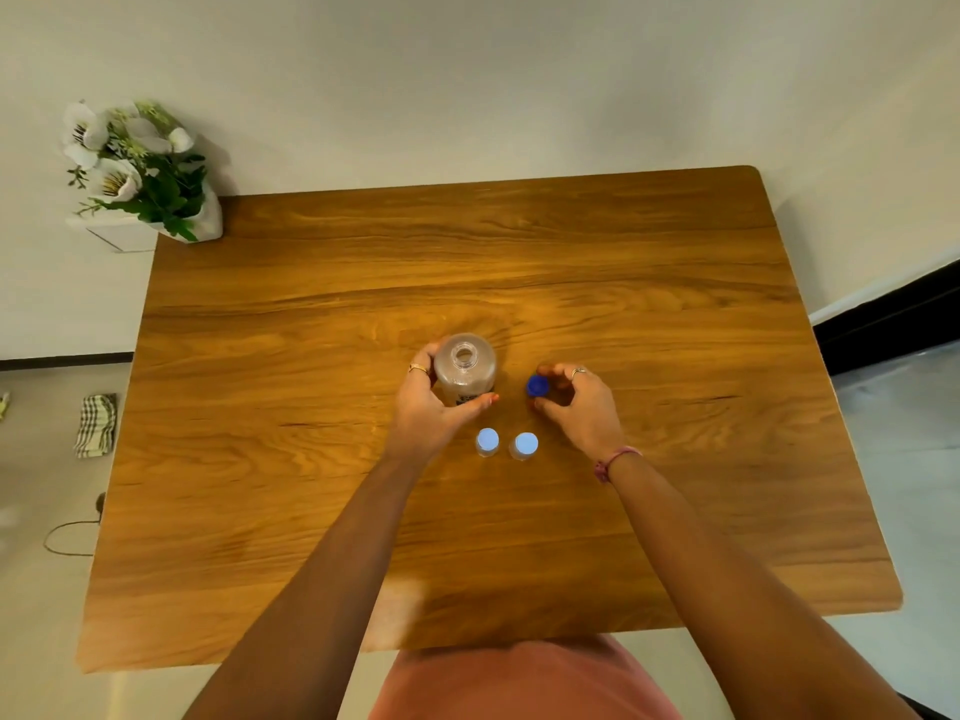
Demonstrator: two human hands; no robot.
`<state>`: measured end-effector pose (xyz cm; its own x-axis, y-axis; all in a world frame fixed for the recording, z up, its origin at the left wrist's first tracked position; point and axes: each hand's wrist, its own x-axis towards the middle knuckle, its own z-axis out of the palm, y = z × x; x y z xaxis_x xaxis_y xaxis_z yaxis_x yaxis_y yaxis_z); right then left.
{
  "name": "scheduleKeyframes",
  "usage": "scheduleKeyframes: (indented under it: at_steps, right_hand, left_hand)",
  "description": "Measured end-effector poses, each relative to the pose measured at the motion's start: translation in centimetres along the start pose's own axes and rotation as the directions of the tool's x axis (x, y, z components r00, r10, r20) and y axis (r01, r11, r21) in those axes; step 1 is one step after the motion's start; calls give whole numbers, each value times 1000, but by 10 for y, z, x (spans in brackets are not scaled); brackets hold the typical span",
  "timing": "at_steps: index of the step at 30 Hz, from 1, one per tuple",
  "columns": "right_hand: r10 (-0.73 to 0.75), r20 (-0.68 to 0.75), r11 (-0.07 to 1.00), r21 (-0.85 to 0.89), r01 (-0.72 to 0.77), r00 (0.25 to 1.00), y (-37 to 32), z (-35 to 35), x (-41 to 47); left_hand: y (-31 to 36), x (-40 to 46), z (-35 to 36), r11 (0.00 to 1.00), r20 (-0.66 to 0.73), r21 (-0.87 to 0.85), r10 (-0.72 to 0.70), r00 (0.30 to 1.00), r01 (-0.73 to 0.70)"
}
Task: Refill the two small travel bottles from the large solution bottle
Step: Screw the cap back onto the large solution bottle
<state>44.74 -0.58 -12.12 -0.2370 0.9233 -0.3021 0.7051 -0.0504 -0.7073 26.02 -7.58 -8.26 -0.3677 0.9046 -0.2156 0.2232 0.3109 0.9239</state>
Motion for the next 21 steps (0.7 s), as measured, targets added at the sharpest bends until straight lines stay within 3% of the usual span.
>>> scheduleKeyframes:
  at_steps: [5, 13, 21]
  right_hand:
    - [26, -17, 998, 60, -24, 1000, -2, -6, 0]
    - [-32, -92, 965, 258, 55, 995, -29, -36, 2]
    - [-184, -203, 844, 469, 260, 962, -85, -93, -1]
  left_hand:
    - [2, -1, 1, 1000, -16, -21, -4, 1000, 3]
    - [41, 3, -3, 996, -27, -64, 62, 998, -63]
    - [106, 4, -12, 977, -72, -29, 208, 975, -211]
